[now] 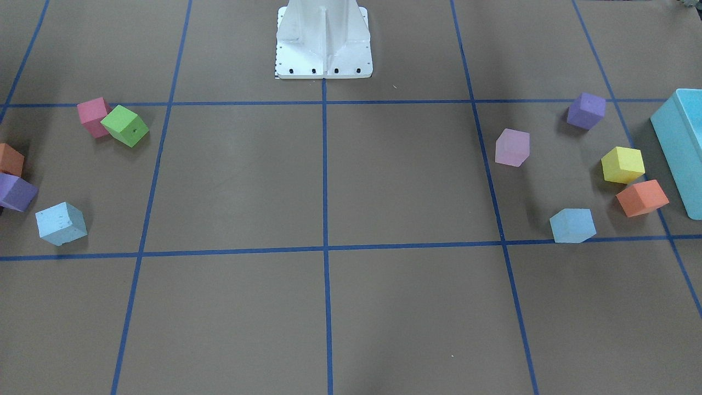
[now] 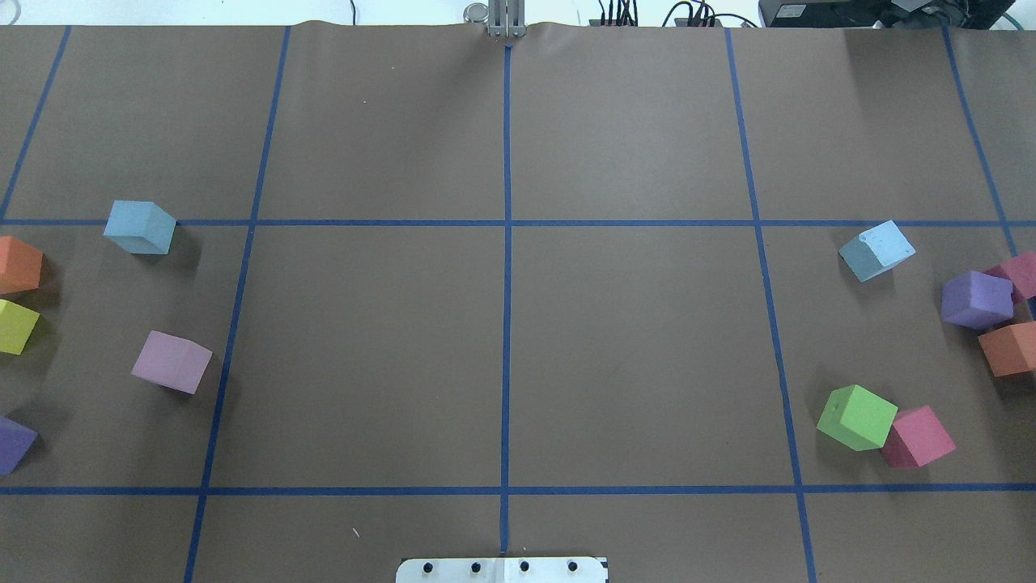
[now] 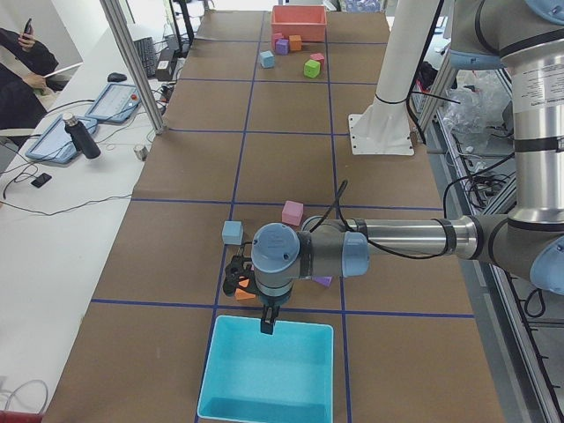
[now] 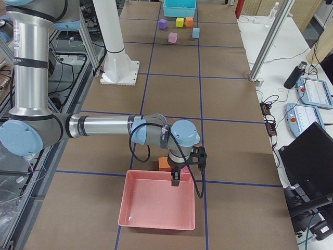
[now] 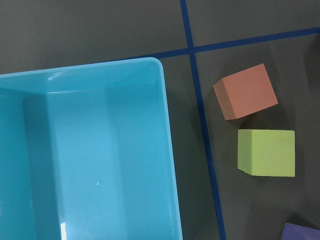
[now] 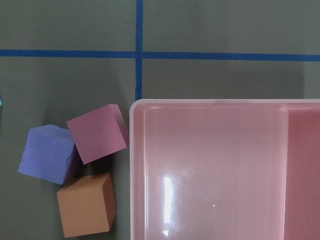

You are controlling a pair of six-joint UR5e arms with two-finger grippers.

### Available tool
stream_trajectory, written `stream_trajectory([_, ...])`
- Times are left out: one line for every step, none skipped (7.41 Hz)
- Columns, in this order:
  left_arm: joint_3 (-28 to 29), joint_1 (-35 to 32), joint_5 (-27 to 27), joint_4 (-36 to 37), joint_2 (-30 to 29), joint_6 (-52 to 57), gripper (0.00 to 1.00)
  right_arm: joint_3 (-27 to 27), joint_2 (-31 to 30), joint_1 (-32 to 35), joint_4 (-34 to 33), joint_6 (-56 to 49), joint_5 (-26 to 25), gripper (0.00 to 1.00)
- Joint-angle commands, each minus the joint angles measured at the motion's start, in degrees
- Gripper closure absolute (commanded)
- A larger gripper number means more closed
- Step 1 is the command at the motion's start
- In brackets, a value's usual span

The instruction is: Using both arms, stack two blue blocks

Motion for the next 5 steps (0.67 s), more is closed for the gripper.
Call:
stream_trajectory([-0.21,0.0,0.0,-0.56,0.74,0.44,0.02,0.0,0.0,0.0,0.0,-0.05,-0.09,0.0])
stream_trajectory([-0.39,0.09,-0.09,-0.48,0.39,0.27,0.02,0.09,0.08,0.0,0.09,-0.14,-0.09,0.0])
stream_trajectory([-0.39,0.18,-0.09,-0.56,0.04,0.26,0.02,1.22,0.26,0.0,0.09,-0.05,0.0,0.0])
stream_trajectory([-0.3,0.18,-0.09,-0.74,0.13,0.18,0.02,2.71,0.7,-0.09,1.05,-0.05,2.18,0.0])
stream_trajectory([-0.21,0.18,-0.09,-0.83,0.21,0.26,0.02,3.16,0.44,-0.18,7.06,-0.48,8.03,0.0])
